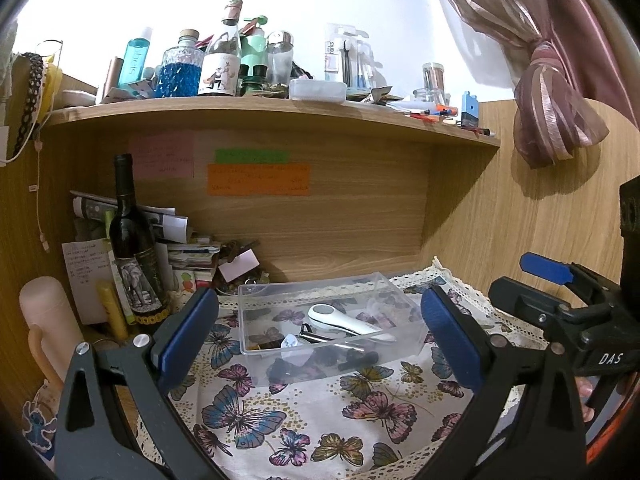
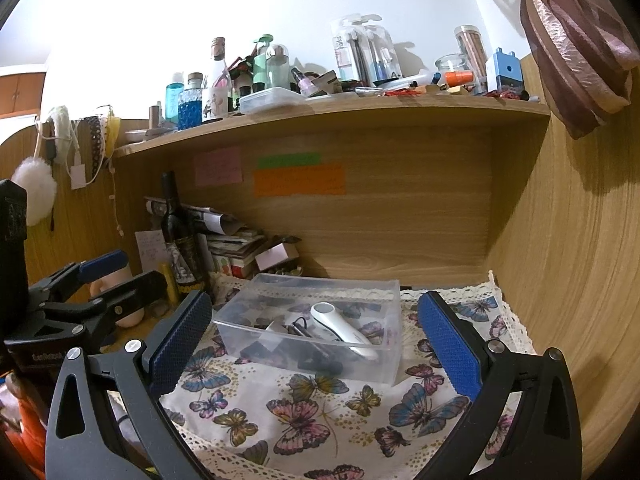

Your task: Organize rigid objects

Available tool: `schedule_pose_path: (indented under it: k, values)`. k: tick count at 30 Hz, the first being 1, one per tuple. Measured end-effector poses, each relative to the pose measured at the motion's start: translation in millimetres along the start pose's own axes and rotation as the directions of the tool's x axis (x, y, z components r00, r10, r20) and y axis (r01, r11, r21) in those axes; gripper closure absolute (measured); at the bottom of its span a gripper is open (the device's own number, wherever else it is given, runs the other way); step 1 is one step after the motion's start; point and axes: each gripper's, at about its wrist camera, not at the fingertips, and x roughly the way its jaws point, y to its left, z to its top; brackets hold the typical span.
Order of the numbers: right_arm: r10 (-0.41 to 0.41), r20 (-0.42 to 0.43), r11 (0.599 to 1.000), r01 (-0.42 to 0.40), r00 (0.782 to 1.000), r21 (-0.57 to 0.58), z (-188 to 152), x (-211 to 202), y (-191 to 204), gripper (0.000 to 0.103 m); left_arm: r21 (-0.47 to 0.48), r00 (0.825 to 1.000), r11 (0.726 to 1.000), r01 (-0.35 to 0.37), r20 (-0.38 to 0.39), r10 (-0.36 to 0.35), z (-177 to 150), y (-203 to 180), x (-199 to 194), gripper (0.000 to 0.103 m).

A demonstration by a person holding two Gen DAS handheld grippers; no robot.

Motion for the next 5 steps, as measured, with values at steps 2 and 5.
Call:
schedule_pose_path:
  k: [2,5]
  values:
    - [0.002,-0.002,1.000,-0.002,1.000,-0.002,-0.4,0.6,0.5,0.000,-0.002,1.000,1.000,0.001,-0.001,-0.001,0.2,0.3,0.2,0.000]
    - [0.005,-0.005,1.000,-0.005,1.000,-0.002,-0.9,1.9,0.6,0.000,-0.005,1.000,1.000,0.010,-0.010,-0.010,0.3,0.8,1.3,0.000]
